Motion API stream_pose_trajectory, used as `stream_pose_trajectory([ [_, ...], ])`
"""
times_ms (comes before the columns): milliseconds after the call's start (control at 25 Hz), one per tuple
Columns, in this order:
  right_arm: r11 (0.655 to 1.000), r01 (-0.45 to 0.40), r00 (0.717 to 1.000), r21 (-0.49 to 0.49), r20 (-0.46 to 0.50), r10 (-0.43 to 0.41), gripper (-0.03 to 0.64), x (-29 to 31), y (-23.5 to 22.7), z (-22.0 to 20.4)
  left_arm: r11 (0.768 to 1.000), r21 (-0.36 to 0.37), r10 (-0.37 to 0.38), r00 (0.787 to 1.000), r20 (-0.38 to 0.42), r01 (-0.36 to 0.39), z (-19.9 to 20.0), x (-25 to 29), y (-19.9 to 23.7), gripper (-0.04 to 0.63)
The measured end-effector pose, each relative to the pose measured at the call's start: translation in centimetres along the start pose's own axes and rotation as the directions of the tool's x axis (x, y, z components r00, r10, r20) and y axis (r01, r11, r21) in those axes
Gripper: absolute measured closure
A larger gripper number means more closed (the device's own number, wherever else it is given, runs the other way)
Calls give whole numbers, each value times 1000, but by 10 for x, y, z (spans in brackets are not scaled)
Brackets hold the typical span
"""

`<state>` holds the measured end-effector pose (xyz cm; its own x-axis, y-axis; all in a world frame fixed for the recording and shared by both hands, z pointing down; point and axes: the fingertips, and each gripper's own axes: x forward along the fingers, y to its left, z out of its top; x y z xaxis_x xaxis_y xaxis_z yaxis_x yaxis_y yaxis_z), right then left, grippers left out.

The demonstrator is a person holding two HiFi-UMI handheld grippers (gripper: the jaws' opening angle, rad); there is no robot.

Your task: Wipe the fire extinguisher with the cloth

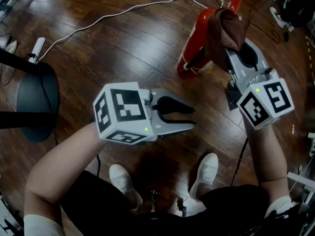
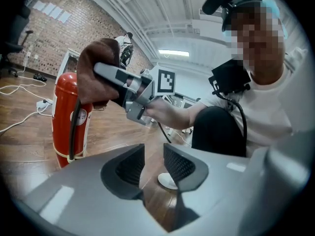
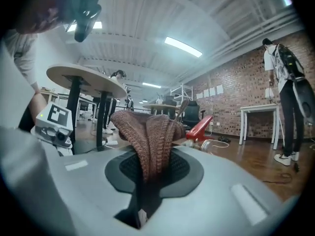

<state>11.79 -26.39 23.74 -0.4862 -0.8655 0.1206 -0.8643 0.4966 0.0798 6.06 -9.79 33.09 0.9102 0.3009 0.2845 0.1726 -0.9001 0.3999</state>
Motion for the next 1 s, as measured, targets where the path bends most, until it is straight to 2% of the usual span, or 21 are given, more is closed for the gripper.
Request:
stream_pose_trajectory([
  [120, 1000, -13, 997, -11, -75, 12, 554, 9, 16, -35, 1000, -8, -1, 1000, 3, 1, -1, -2, 0, 477],
  [320, 1000, 17, 987, -24, -162, -21, 554, 22, 29, -93, 1000, -16, -1, 1000, 14, 1, -1, -5, 1, 476],
  [520, 998, -16, 963, -61, -270, -1, 554, 35, 49, -155, 999, -37, 2, 1000, 12, -2, -4, -7, 4, 477],
  [680, 993, -49, 923, -106, -384, 5, 554, 46, 56, -212, 999, -44, 1, 1000, 12, 0, -7, -8, 4, 477],
  [1000, 984, -131, 822, -124, -568, 38, 554, 58, 58, -300, 998, -61, -5, 1000, 11, 5, -11, -11, 5, 477],
])
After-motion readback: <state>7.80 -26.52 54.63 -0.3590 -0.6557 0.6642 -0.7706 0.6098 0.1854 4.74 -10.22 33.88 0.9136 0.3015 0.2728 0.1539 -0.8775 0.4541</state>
